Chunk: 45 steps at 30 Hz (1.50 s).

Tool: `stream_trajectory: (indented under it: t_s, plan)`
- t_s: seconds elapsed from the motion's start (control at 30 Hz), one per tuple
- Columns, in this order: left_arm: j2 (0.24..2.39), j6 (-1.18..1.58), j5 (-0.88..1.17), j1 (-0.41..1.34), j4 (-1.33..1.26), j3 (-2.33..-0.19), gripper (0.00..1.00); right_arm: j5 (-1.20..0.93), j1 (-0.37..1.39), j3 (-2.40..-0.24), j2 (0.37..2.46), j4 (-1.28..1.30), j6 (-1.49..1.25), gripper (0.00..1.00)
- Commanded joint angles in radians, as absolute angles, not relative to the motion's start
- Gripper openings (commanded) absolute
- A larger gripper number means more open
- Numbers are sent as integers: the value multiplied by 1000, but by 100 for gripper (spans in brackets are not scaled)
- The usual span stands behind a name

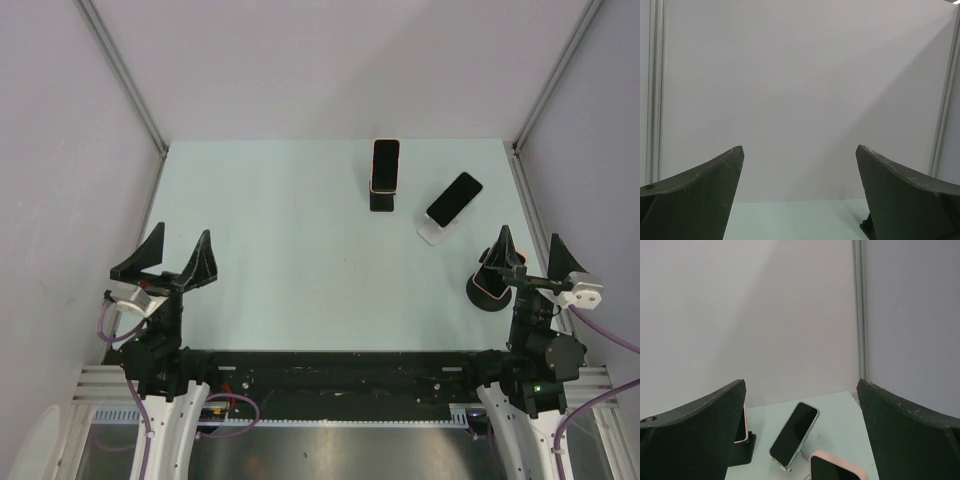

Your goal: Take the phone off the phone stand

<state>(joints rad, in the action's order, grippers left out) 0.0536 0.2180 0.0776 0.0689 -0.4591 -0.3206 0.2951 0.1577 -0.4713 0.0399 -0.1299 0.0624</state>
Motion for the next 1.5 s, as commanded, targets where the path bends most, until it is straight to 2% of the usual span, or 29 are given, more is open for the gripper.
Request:
stream_trajectory:
  t_s: [0.0,0.17,0.4,0.53,1.0,1.2,1.47]
  plan:
    - [58,225,75,61,-474,-336,100,299,158,-485,31,-137,63,100]
    - [51,227,74,61,-474,-333,100,298,134,-486,31,-140,8,100]
    - [34,227,63,80,-472,-331,100,193,95,-492,107,-163,-97,100]
    - [18,227,58,107,-469,-325,100,164,97,-572,294,-108,-146,100]
    - [-35,215,28,181,-449,-321,100,51,88,-1149,1045,344,-161,100]
    - [-35,215,28,201,-442,-322,100,11,-47,-1235,1222,338,-261,100]
    - [-23,215,29,204,-439,-322,100,-288,-258,-1235,1435,189,-400,100]
